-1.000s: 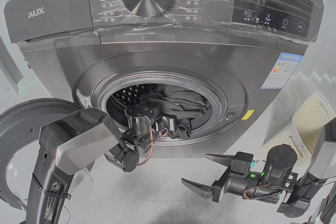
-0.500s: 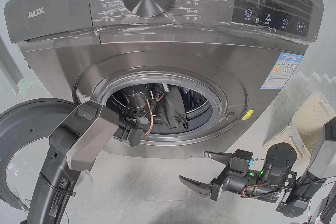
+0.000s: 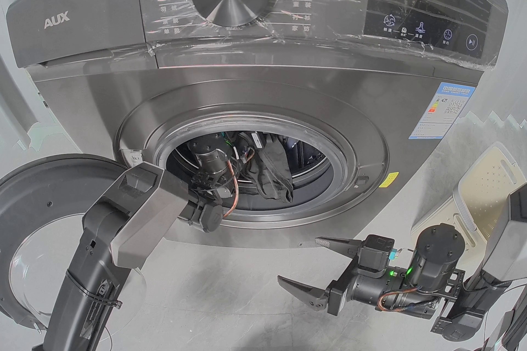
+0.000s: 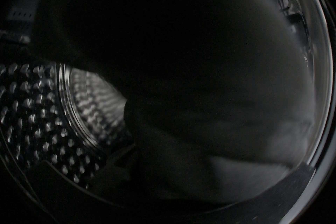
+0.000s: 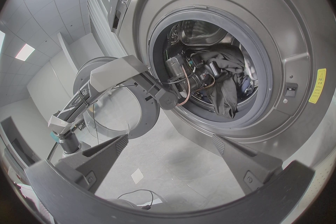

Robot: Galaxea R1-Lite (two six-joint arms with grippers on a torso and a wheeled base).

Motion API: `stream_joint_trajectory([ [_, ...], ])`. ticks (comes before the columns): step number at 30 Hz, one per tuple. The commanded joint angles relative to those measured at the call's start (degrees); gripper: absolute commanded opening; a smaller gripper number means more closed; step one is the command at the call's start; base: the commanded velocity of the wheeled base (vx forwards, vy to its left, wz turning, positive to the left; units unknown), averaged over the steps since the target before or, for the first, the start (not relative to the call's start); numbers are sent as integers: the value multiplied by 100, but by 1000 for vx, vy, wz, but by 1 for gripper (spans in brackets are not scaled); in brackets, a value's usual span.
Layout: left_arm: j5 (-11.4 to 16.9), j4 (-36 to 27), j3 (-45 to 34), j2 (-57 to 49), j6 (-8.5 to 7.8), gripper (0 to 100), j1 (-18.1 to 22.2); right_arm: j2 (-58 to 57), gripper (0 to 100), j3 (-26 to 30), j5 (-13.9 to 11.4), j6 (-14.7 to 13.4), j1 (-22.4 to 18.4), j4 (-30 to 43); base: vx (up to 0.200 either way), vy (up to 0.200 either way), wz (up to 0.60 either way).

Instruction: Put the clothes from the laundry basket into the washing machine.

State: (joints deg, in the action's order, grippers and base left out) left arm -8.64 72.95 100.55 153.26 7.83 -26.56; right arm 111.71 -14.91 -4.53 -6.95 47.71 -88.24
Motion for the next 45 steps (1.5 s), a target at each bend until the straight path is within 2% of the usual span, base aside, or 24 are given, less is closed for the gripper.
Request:
stream_joint_trajectory([
  [1,460,123,-1248,-543,105,100,-156,8,100,14,-4,1,10,-1,0,0,0],
  [3,636,44,-1828,-833,96,100,-200,8,100,14,-4,1,10,-1,0,0,0],
  [8,715,-290,-2496,-1193,61,100,-235,8,100,14,5,1,10,-1,0,0,0],
  [13,715,-334,-2523,-1140,0,100,-244,17,100,6,5,1,10,-1,0,0,0],
  [20,724,-334,-2575,-639,-387,100,-279,8,100,6,5,-8,19,-1,0,0,0],
  [27,715,-360,-2452,-508,-484,100,-270,8,100,6,5,-8,27,-1,0,0,0],
  [28,706,-378,-2224,-499,-484,100,-226,17,100,6,5,-8,27,-1,0,0,0],
  [29,671,-378,-2092,-481,-484,0,-218,17,100,6,5,-8,27,-1,0,0,0],
  [36,504,-351,-1415,-464,-440,0,-86,26,100,-3,5,-8,27,-1,0,0,0],
  [39,267,-334,-932,-306,-440,0,-24,52,100,-12,5,-8,27,-1,0,0,0],
  [42,56,-343,-114,-33,-484,0,125,52,100,-12,5,-8,27,-1,0,0,0],
  [43,56,-343,-114,-33,-484,0,125,52,100,-12,5,-8,27,-1,0,0,0],
  [45,-32,-431,606,116,-466,0,222,43,100,-21,-4,-8,10,-1,0,0,0],
])
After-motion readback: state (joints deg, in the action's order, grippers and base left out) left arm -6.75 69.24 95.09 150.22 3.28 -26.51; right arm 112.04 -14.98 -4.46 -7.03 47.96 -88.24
